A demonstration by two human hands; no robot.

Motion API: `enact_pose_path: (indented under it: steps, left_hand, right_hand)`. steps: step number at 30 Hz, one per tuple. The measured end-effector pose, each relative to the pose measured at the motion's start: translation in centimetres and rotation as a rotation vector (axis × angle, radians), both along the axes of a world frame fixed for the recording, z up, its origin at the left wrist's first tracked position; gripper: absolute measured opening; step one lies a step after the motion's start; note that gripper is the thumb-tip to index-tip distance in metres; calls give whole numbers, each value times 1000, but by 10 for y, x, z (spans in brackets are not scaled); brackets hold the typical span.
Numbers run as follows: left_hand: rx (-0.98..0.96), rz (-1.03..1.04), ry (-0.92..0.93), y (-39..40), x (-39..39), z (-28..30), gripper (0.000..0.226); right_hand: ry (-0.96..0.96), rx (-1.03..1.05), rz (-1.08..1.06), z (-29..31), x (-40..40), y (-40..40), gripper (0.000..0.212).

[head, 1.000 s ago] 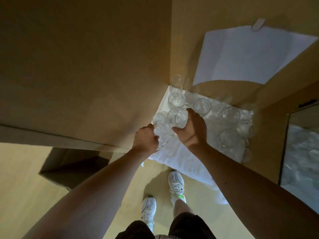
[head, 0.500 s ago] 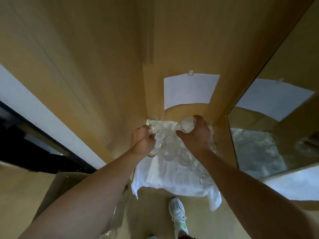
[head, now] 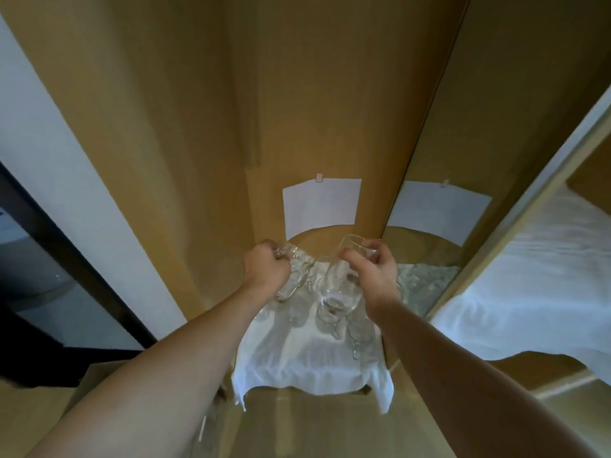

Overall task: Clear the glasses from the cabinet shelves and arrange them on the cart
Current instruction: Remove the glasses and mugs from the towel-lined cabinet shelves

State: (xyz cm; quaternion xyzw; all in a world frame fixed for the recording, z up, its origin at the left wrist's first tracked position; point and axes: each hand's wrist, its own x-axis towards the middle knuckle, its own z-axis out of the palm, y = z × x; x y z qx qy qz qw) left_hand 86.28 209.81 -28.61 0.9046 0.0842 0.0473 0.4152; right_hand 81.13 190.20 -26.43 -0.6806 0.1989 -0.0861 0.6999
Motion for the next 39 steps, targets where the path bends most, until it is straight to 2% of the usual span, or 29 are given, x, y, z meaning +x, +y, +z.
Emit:
enact_pose_path:
  steps: [6, 11, 15, 21, 27, 30, 39]
  left_hand:
    - [-20, -20, -99, -35, -66, 38, 24]
    - [-106, -15, -133, -86, -136, 70, 13]
    - [-160, -19, -146, -135, -182, 87, 11]
    - [-214, -141, -151, -225, -226, 95, 15]
    - [-261, -285, -160, -316, -222, 110, 17]
    - [-175, -299, -190, -356, -207, 119, 17]
    - [-167, -404, -206, -451, -119, 125, 20]
  right_hand:
    - [-50, -43, 92, 20, -59, -30, 53]
    - [-95, -33, 93, 42, -122, -80, 39]
    - [-87, -37, 65, 57, -175, -133, 59]
    - [-110, -50, -47, 70, -227, -219, 62]
    - [-135, -57, -191, 83, -247, -294, 63]
    - [-139, -54, -245, 89, -244, -326, 64]
    - [-170, -100, -303, 97, -176, -399, 65]
